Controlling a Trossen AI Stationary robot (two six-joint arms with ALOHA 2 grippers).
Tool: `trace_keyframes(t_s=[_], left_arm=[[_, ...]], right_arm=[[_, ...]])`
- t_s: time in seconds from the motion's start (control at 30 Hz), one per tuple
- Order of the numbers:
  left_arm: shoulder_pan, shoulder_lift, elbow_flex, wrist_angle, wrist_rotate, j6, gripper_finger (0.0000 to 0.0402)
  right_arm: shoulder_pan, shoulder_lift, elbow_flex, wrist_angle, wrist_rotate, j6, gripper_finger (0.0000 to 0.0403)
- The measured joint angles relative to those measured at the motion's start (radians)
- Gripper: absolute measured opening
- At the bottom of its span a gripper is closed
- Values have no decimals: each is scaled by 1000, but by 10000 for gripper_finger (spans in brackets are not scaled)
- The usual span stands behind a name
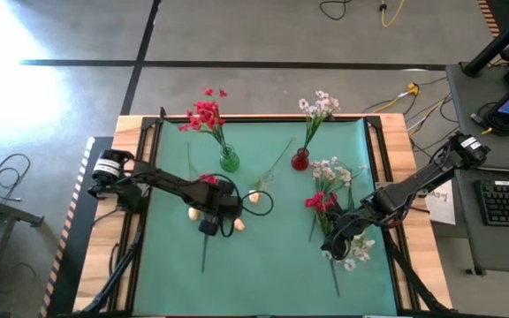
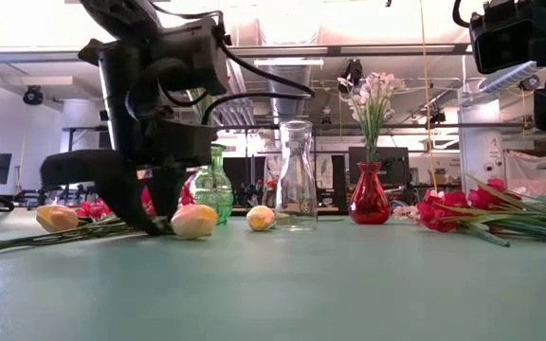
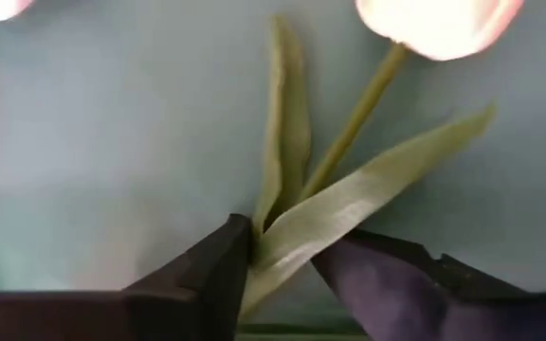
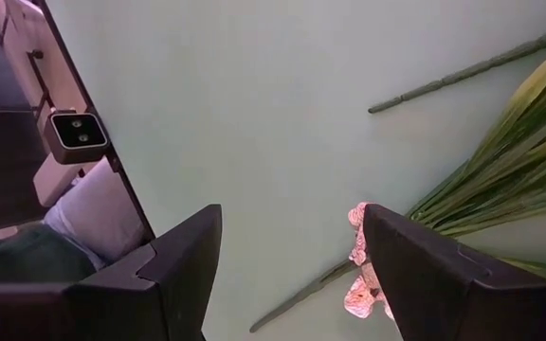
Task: Sort flowers into vase by color
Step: Put the center yellow flower into the transparent vase
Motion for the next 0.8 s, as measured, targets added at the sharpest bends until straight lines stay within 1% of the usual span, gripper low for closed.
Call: trace_keyframes(t_s=[0.27,0.43,0.5,0.8], left_arm=[[2,-3,2,5,-24,-12,64],[2,-39,-1,3,-18,-17,11],[1,-58,-2,3,-13,-17,3],[2,-183,-2,8,-14,-39,0]], right_arm=[[0,0,0,0,8,-13,249],[0,0,0,0,8,-15,249],[0,0,0,0,8,-19,249],[0,0,0,0,24,-20,249]])
